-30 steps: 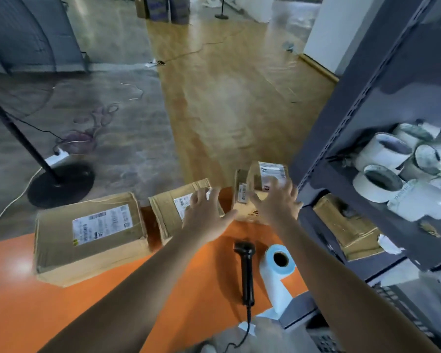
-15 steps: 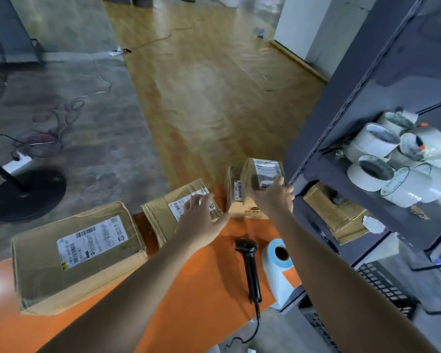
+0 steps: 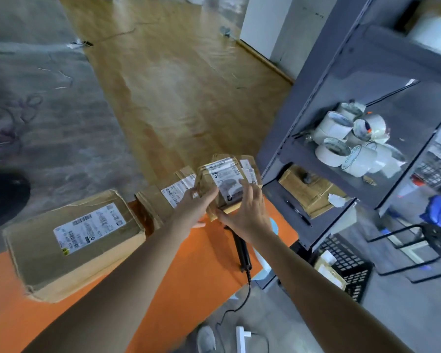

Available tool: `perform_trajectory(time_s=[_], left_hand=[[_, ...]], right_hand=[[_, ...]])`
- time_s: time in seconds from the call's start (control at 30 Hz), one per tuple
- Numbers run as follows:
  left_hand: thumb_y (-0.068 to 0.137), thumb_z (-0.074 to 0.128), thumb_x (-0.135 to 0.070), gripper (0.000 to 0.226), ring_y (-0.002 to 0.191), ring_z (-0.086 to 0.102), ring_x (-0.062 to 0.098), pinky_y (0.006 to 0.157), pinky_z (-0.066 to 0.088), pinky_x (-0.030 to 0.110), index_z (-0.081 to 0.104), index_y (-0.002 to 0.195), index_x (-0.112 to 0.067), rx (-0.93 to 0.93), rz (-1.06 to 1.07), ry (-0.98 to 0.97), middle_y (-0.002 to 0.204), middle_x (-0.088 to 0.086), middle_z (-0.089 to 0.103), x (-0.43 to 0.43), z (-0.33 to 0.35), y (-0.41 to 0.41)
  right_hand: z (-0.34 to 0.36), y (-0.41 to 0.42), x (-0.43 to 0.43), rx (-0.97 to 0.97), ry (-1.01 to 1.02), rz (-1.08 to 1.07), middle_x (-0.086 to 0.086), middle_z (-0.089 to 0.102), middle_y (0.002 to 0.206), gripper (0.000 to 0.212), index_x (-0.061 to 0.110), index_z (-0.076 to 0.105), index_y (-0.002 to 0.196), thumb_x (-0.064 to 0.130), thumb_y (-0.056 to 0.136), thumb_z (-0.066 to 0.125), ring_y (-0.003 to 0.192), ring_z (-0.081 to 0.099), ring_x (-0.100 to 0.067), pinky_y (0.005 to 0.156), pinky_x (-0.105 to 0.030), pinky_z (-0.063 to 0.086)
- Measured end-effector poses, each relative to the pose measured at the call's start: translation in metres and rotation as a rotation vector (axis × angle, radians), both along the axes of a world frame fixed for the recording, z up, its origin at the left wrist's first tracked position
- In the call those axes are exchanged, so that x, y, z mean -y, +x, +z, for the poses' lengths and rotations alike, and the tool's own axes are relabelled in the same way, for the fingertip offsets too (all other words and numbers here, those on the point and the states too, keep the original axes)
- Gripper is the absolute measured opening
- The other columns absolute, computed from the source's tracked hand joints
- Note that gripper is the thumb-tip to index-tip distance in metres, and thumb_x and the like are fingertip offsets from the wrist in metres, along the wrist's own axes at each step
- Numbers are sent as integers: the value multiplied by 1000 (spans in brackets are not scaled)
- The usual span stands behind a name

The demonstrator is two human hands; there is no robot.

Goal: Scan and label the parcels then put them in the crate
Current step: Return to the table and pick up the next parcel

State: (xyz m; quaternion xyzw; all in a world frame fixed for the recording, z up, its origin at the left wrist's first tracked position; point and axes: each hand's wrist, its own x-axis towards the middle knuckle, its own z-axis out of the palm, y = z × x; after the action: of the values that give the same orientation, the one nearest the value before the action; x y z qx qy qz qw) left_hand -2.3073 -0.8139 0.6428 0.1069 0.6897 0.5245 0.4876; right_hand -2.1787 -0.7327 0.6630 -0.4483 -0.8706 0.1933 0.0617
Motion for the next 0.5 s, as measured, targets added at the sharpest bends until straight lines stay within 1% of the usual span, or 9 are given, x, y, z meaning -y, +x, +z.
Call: perform_trajectory(time_s=[0.07,0.17,0.23,0.3,0.33,0.4,0.47,0.5], left_hand=[[71,77,-59,90,111,60,24,72,60,37,33,143,-29,53,26,20,132,5,53,5,-4,6],[70,84,-44,84,107,63,27,70,61,41,35,137,-31,113,55,61,131,4,55,10,-9,13],[71,84,-36,84,104,65,30,68,61,43,33,138,-32,114,40,66,132,6,53,13,-12,17],[74,82,-28,87,97,68,32,71,61,47,29,143,-36,111,42,60,132,7,53,15,-13,21],[74,82,-25,89,95,68,32,74,60,49,28,143,-39,107,51,55,131,6,53,16,-14,23],[74,82,-23,90,100,66,34,79,58,52,28,143,-42,84,68,41,133,3,52,18,-16,27],[75,81,-23,89,108,61,34,81,57,51,28,143,-42,52,76,21,135,-2,51,20,-20,33],[76,80,-25,87,110,60,33,80,57,49,28,144,-42,44,79,15,135,-4,51,22,-21,37]], right_hand=[[-7,9,8,-31,17,12,-5,22,149,105,24,12,152,65,74,69,138,27,-25,108,-37,36],[-15,22,12,-42,25,35,-3,21,150,110,26,7,153,69,72,67,139,26,-23,108,-40,39],[-21,30,9,-39,51,88,-2,20,151,112,26,5,155,72,72,65,140,26,-23,109,-42,39],[-27,39,3,-53,38,161,-1,22,151,111,26,5,156,72,74,64,139,28,-22,107,-41,39],[-30,43,-1,-92,1,186,0,24,150,108,27,7,156,70,75,64,136,32,-21,105,-38,40],[-34,52,-9,-186,-103,202,1,30,147,96,27,13,155,64,81,62,131,38,-19,98,-31,39],[-40,61,-19,-217,-172,209,-3,34,148,78,24,21,154,53,91,57,130,41,-20,94,-26,34],[-44,65,-23,-228,-195,209,-4,39,147,68,22,28,153,47,95,54,129,44,-21,93,-25,33]])
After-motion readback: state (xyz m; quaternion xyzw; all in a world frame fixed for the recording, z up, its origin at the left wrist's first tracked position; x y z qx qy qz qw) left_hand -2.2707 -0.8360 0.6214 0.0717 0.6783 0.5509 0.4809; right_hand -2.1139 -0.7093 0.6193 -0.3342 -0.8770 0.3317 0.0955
